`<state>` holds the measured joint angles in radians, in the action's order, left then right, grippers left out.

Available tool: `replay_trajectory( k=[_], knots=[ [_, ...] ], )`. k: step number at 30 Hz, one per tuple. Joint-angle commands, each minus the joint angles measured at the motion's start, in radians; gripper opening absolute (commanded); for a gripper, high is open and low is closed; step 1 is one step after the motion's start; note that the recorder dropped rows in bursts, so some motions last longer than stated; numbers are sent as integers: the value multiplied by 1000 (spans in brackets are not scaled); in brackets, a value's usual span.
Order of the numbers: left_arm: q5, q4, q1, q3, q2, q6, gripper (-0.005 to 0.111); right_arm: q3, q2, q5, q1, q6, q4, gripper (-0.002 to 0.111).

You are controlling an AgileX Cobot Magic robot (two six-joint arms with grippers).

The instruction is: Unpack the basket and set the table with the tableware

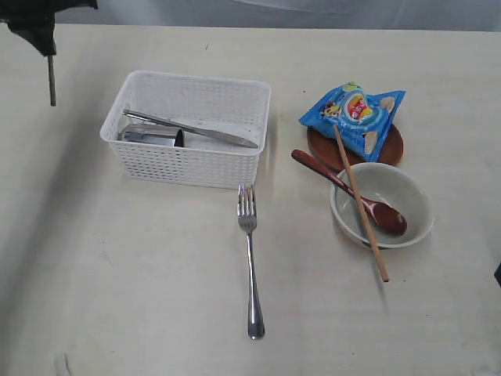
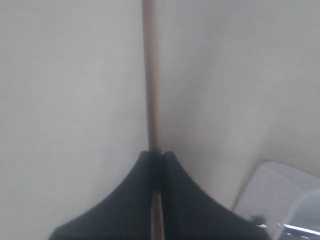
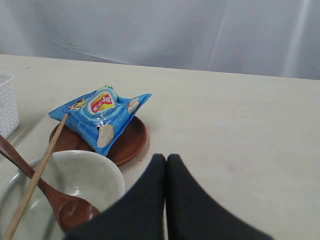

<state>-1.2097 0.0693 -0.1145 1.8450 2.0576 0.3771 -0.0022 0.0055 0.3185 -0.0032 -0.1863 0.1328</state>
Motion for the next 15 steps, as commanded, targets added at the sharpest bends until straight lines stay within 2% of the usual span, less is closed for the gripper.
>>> replay_trajectory(
  k=[1,6,15],
  knots=[
    [-11,-26,-77,0,-112,-14,0,2,-5,-3,-5,-1,0,-1],
    [-11,-110,-172,0,-178,-18,0,2,-5,-3,-5,-1,0,-1],
    [-11,-129,-444,0,-202,65,0,2,-5,-3,-5,-1,0,-1]
  ],
)
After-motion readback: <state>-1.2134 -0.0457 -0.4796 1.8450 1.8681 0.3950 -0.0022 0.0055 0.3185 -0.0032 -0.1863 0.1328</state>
